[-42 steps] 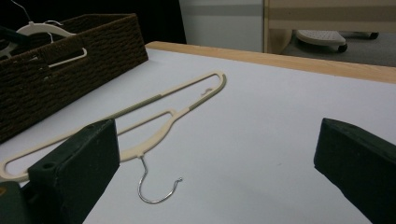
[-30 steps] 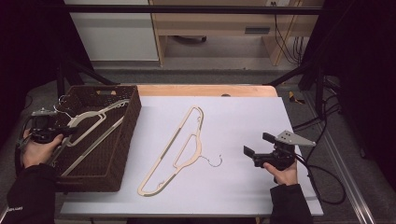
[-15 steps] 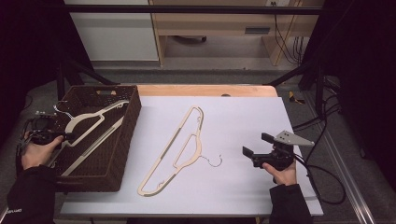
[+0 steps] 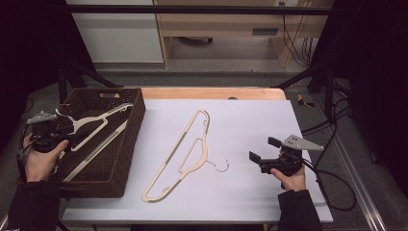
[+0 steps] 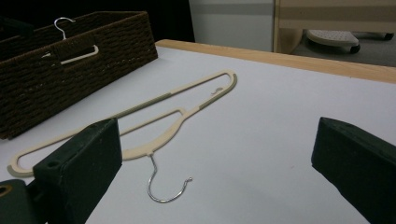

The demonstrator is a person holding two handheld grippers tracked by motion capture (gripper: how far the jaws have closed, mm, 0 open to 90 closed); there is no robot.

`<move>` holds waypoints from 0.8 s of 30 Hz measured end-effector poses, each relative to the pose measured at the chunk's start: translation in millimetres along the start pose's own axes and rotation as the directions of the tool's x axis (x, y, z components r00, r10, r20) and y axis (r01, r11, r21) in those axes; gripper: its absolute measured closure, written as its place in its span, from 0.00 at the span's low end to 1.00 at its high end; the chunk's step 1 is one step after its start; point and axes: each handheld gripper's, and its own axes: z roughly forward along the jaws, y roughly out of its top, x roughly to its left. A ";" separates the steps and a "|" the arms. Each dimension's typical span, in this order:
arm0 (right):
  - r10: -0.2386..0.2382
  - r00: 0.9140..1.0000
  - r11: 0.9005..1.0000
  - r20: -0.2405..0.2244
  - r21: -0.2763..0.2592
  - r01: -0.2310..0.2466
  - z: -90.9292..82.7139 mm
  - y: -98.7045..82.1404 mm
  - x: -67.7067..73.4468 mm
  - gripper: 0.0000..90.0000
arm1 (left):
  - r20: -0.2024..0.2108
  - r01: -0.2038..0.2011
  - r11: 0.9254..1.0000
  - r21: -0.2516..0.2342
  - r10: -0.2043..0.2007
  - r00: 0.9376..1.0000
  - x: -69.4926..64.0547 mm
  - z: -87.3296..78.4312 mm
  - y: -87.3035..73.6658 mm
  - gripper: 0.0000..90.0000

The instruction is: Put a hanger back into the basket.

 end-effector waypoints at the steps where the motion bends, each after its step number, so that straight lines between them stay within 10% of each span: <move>1: -0.005 1.000 1.000 -0.005 0.002 0.005 0.6 0.1 1.0 0.03 | 0.014 -0.006 1.000 -0.026 0.006 1.000 -5.0 -1.7 1.8 0.33; 10: -0.028 0.999 1.000 -0.024 0.000 0.028 1.6 3.7 6.7 0.04 | 0.110 -0.091 0.975 -0.204 0.115 0.987 -65.6 -13.6 14.6 0.22; 13: -0.021 1.000 1.000 -0.022 -0.002 0.020 2.5 4.2 7.7 0.05 | 0.137 -0.129 0.958 -0.257 0.169 0.976 -97.7 -16.7 18.1 0.14; 24: -0.025 0.999 1.000 -0.037 0.010 0.025 8.3 6.2 12.2 0.06 | 0.253 -0.164 0.939 -0.301 0.244 0.936 -161.2 -7.0 8.0 0.08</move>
